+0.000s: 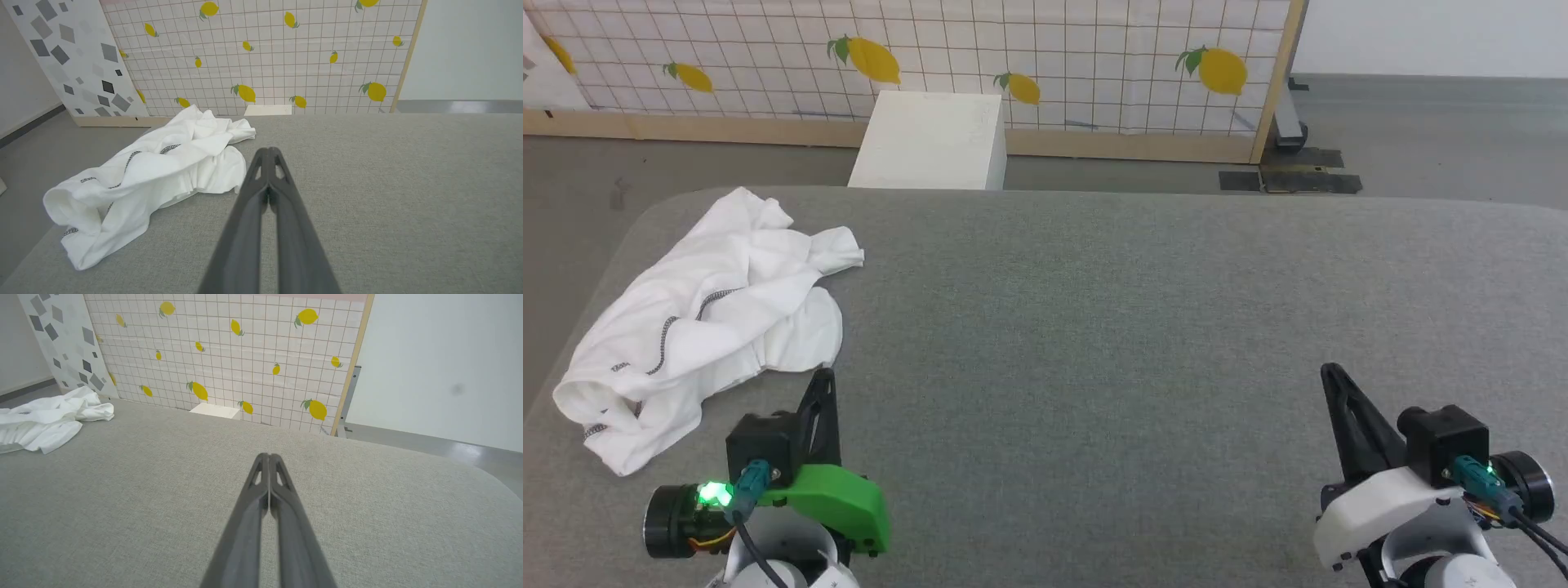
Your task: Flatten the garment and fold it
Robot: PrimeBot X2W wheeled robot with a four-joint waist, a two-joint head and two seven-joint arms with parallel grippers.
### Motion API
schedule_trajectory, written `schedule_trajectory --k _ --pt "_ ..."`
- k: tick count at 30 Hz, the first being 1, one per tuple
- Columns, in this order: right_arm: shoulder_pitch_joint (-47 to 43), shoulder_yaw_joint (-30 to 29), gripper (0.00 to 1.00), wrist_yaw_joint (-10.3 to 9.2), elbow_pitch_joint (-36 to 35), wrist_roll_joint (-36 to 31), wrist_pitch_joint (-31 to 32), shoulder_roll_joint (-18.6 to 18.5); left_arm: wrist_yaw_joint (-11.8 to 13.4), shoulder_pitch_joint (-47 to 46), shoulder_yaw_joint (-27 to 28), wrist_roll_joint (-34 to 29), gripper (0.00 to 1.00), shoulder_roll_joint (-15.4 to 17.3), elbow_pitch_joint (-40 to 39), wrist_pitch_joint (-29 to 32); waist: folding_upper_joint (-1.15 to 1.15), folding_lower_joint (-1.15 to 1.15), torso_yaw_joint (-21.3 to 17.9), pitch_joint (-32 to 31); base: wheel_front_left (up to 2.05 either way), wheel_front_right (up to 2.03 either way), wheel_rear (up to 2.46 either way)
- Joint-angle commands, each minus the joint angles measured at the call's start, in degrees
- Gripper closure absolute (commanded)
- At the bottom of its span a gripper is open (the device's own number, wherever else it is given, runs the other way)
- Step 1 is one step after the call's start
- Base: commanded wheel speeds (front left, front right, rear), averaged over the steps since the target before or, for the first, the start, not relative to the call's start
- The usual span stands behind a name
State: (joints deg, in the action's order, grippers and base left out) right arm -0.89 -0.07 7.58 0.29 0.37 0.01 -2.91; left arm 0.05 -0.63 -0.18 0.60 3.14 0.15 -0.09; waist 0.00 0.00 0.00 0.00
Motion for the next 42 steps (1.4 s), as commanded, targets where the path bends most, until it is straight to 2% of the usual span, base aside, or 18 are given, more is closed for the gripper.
schedule_trajectory --k 1,2,3,22,42 --pt "0.0 0.0 0.00 0.00 0.0 0.0 0.0 0.0 0.0 0.0 0.0 0.0 0.00 0.0 0.0 0.0 0.00 0.00 0.0 0.0 0.00 0.00 0.00" --pt "0.0 0.0 1.00 0.00 0.1 0.1 0.0 0.0 0.0 0.0 -0.1 0.1 1.00 0.0 0.0 0.0 0.00 0.00 0.0 0.0 0.00 0.00 0.00" --pt "0.0 0.0 0.00 0.00 0.1 0.0 0.0 0.0 0.0 0.0 -0.2 0.1 0.00 0.0 0.0 0.0 0.00 0.00 0.0 0.0 0.00 0.00 0.00" --pt "-1.0 -0.5 0.00 -0.01 0.6 3.0 -2.2 0.0 0.9 0.4 -1.5 1.4 0.00 0.0 0.7 -2.2 0.00 0.00 0.8 0.0 0.00 0.00 0.00" --pt "-1.9 -0.4 0.00 -0.03 1.6 5.7 -4.6 0.0 2.2 1.1 -2.5 3.0 0.00 -0.1 1.7 -4.5 0.00 0.00 5.8 0.3 0.00 0.00 0.00"
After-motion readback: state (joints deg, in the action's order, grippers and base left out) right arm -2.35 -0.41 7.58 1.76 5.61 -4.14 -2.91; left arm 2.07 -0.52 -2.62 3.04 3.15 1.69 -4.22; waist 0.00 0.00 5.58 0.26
